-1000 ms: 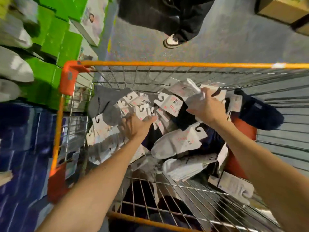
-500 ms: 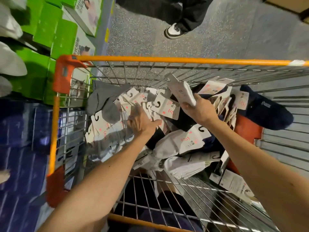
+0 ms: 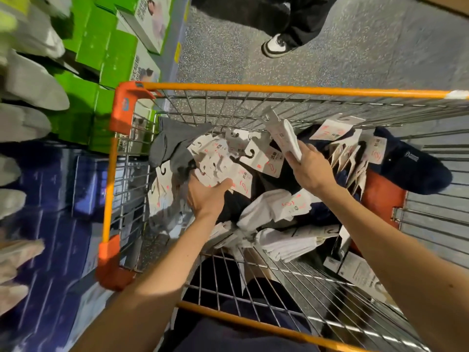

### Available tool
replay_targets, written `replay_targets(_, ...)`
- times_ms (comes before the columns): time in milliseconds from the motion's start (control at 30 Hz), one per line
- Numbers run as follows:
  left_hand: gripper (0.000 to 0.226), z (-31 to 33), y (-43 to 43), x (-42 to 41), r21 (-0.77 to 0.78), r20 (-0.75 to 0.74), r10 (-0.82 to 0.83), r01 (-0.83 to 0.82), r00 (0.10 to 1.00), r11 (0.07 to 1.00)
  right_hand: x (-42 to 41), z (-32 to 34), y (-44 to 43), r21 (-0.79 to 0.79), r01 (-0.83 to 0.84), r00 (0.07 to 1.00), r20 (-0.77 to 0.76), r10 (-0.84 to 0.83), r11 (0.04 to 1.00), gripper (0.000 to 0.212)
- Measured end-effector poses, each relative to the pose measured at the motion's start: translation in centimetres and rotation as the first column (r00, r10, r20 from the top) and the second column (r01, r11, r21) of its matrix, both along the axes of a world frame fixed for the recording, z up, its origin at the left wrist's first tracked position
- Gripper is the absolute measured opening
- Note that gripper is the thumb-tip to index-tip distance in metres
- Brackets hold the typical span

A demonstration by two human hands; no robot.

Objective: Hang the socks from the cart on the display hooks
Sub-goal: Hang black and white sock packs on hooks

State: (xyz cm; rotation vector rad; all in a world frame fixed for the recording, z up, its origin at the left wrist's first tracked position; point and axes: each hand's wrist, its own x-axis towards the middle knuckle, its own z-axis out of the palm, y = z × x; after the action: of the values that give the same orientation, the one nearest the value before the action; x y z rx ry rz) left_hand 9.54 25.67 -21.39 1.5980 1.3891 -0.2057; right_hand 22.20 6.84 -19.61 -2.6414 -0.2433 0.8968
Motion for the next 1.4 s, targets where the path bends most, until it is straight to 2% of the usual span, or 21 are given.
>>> replay_targets(100, 0.049, 3.3, 1.5, 0.3, -0.073, 0.123, 0.176, -0.168, 0.977, 0.983, -0.9, 1.9, 0.0, 0.151, -0.065, 0.997, 0.053, 0.057, 0.986, 0.056)
replay_targets(167, 0.044, 5.7, 2.8, 0.8, -0.088, 0.217, 0.215, -0.2, 0.952, 0.976, -2.2, 3.7, 0.5, 0.274, -0.034, 0.999, 0.039, 0.025, 0.961, 0.052)
replay_targets(267, 0.041, 9.5, 4.8, 1.6, -0.072, 0.328, 0.152, -0.136, 0.932, 0.988, -4.8, 6.7, 1.6, 0.428, 0.014, 0.999, -0.044, 0.005, 0.903, 0.051)
replay_targets(367, 0.048, 12.9, 5.3, 1.8, -0.049, 0.402, 0.07, -0.055, 0.913, 0.997, -6.8, 9.1, 3.0, 0.514, -0.078, 0.994, -0.022, 0.104, 0.854, 0.061)
replay_targets(533, 0.043, 16.7, 4.5, -0.4, 0.04, 0.487, -0.054, 0.039, 0.872, 0.998, -8.2, 12.7, 4.1, 0.501, -0.142, 0.989, 0.045, 0.138, 0.854, 0.077)
replay_targets(600, 0.04, 18.3, 4.0, -1.5, 0.025, 0.479, -0.023, 0.013, 0.878, 1.0, -8.7, 14.4, 3.4, 0.532, -0.142, 0.99, 0.072, 0.122, 0.835, 0.072)
replay_targets(667, 0.04, 19.8, 3.4, -2.9, 0.013, 0.481, -0.022, 0.019, 0.876, 1.0, -9.4, 16.1, 2.6, 0.589, -0.14, 0.988, 0.14, 0.07, 0.796, 0.056)
replay_targets(700, 0.041, 20.9, 2.8, -3.6, 0.016, 0.493, -0.031, 0.026, 0.87, 1.0, -9.8, 17.0, 2.2, 0.629, -0.087, 0.993, 0.114, 0.019, 0.772, 0.051)
replay_targets(800, 0.041, 24.4, 1.0, -6.4, 0.037, 0.521, -0.068, 0.057, 0.851, 0.998, -10.3, 20.0, 0.7, 0.686, 0.189, 0.973, -0.225, -0.042, 0.702, 0.059)
replay_targets(833, 0.038, 25.8, 0.2, -7.4, 0.028, 0.535, -0.074, 0.07, 0.842, 0.997, -10.5, 20.8, 0.2, 0.695, 0.243, 0.943, -0.333, 0.003, 0.677, 0.056)
replay_targets(900, 0.034, 28.7, -1.5, -9.4, -0.014, 0.571, -0.05, 0.071, 0.82, 0.997, -10.7, 22.6, -0.9, 0.719, 0.234, 0.884, -0.437, 0.164, 0.654, 0.023)
replay_targets(933, 0.033, 30.2, -2.3, -10.4, -0.031, 0.589, -0.031, 0.06, 0.808, 0.998, -10.9, 23.7, -1.3, 0.726, 0.226, 0.851, -0.472, 0.232, 0.649, 0.013)
replay_targets(967, 0.034, 31.6, -3.1, -11.3, -0.044, 0.611, -0.013, 0.051, 0.792, 0.998, -11.2, 24.8, -1.5, 0.739, 0.229, 0.819, -0.498, 0.284, 0.634, 0.017)
replay_targets(1067, 0.034, 36.0, -5.1, -14.1, -0.037, 0.679, 0.036, -0.015, 0.734, 0.999, -12.8, 28.4, -1.5, 0.818, 0.171, 0.772, -0.457, 0.441, 0.549, 0.049)
replay_targets(1167, 0.027, 40.0, -6.2, -16.7, -0.062, 0.752, 0.118, -0.109, 0.648, 0.992, -15.1, 32.3, -0.5, 0.891, 0.132, 0.755, -0.375, 0.538, 0.435, 0.039)
replay_targets(1267, 0.033, 43.9, -6.5, -19.9, -0.099, 0.825, 0.185, -0.186, 0.534, 0.978, -16.9, 35.8, 1.3, 0.905, 0.12, 0.755, -0.35, 0.555, 0.408, 0.034)
replay_targets(1400, 0.013, 48.0, -6.3, -25.2, -0.035, 0.863, 0.136, -0.212, 0.486, 0.977, -20.1, 40.4, 4.3, 0.898, 0.217, 0.675, -0.421, 0.606, 0.382, 0.033)
